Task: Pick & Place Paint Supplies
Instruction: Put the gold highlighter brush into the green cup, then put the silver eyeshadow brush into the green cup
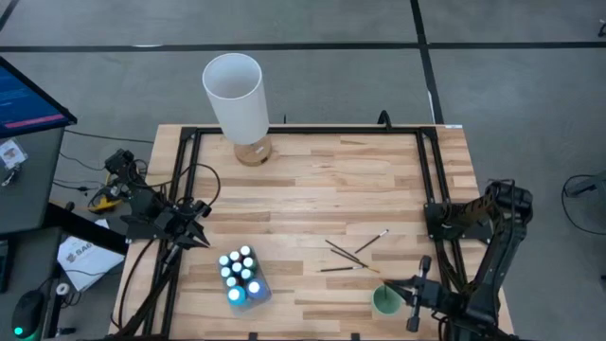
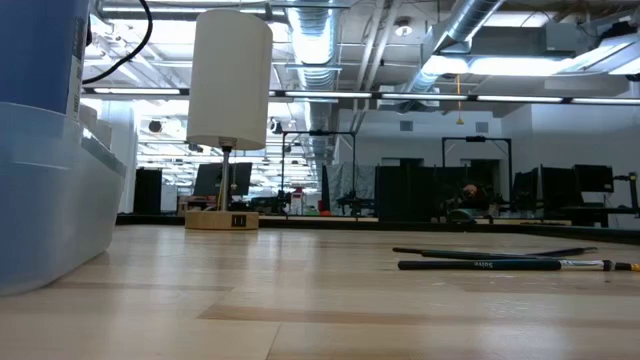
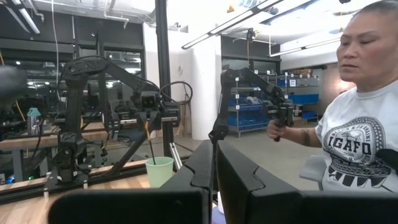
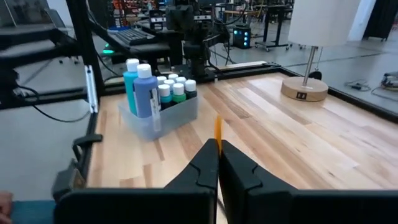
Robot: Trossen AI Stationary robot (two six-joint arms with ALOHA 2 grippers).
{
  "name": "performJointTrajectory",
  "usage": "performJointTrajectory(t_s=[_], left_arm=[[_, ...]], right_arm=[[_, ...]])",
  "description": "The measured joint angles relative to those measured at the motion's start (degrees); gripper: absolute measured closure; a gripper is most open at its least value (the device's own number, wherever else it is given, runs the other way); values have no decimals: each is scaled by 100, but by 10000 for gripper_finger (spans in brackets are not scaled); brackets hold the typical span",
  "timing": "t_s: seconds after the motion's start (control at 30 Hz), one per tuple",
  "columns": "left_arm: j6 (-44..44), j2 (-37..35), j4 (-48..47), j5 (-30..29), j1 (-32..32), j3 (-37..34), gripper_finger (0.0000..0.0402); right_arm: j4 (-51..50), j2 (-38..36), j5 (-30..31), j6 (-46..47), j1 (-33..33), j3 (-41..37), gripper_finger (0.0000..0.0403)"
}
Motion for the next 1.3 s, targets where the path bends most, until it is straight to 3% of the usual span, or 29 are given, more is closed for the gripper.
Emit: performJointTrajectory(t_s=[0.2, 0.5, 0.67, 0.77, 0.87, 0.97, 1.03, 1.1, 1.3], left_arm=[[0, 0, 10, 0, 0, 0, 394], [0, 0, 34, -1, 0, 0, 394], [0, 1, 43, 0, 0, 0, 394], [0, 2, 43, -1, 0, 0, 394], [0, 2, 43, 1, 0, 0, 394], [0, 1, 43, -1, 0, 0, 394], [0, 1, 43, 0, 0, 0, 394], [0, 2, 43, 0, 0, 0, 394], [0, 2, 43, 1, 0, 0, 394]], right_arm=[[-203, 66, -131, -22, -99, 0, 385], [-428, -140, -823, -24, -543, -7, 298], [-776, -728, -935, 414, -1029, -4, 261], [-1185, -1215, -1810, 1298, -1641, -2, 248], [-1731, -1651, -3459, 2502, -2502, -2, 241], [-2198, -1868, -4976, 2738, -3336, -2, 237], [-2389, -1948, -5626, 2702, -3755, -2, 236], [-2380, -1975, -5976, 2723, -4097, -2, 236], [-2185, -1959, -6268, 2686, -4791, -12, 236]])
